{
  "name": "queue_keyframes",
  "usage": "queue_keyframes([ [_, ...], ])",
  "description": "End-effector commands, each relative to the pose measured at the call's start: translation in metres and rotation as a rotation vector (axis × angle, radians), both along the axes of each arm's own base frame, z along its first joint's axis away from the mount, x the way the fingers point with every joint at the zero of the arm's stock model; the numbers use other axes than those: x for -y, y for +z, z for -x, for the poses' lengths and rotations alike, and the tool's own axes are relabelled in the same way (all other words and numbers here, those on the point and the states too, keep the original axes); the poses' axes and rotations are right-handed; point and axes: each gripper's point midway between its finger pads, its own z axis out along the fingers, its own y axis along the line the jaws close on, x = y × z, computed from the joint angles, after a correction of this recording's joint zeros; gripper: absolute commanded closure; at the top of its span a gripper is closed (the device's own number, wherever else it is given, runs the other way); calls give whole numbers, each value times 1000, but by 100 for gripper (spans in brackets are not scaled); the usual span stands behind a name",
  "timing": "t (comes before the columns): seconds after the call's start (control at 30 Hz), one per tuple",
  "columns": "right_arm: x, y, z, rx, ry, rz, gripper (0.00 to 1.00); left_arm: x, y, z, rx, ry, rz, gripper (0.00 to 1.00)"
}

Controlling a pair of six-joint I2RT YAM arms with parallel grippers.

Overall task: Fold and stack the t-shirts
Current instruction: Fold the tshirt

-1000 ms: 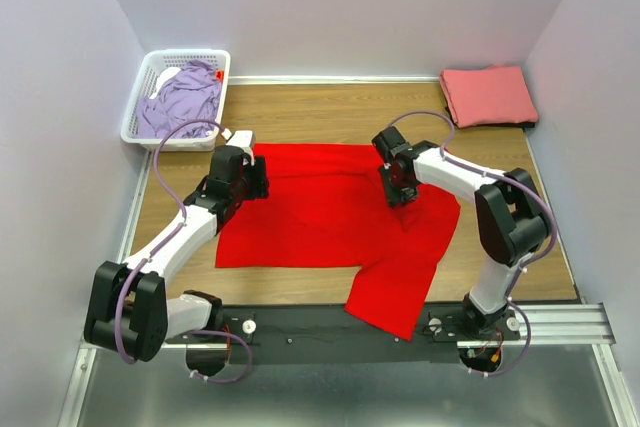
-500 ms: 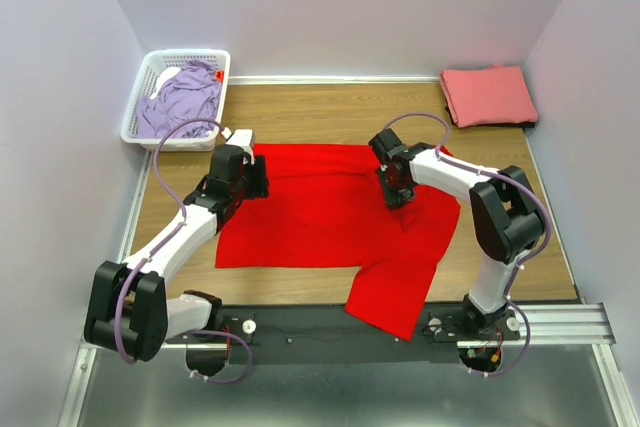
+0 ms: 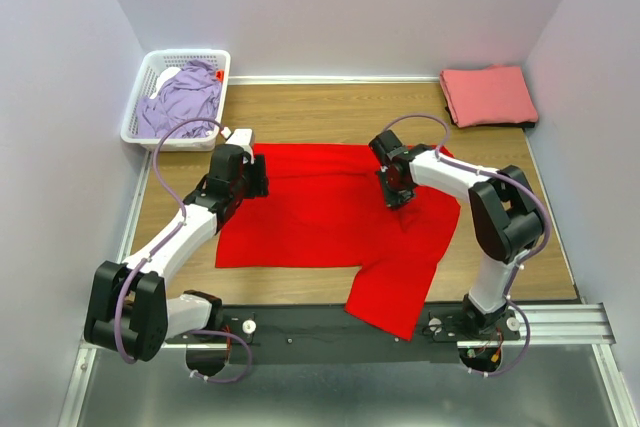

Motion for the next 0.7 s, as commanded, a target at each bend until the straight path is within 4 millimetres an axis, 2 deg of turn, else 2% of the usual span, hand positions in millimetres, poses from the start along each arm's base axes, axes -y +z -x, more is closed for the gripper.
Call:
queue_keyframes([
  [0.0,-10,6,4,-1,4,-56,95,-3,10,-6,26,16,-15,34],
  [0.17,-37,27,4,-7,-11,-198,96,-2,8,-6,21,12,-16,34],
  [0.27,-55,31,5,-43,-18,-283,96,-2,7,-6,17,10,-16,34],
  [0.5,-75,28,-1,-91,-56,-354,95,-1,6,-6,14,5,-12,34],
  [0.67,-83,18,-4,-125,-105,-374,95,-1,5,-6,9,3,-14,34],
])
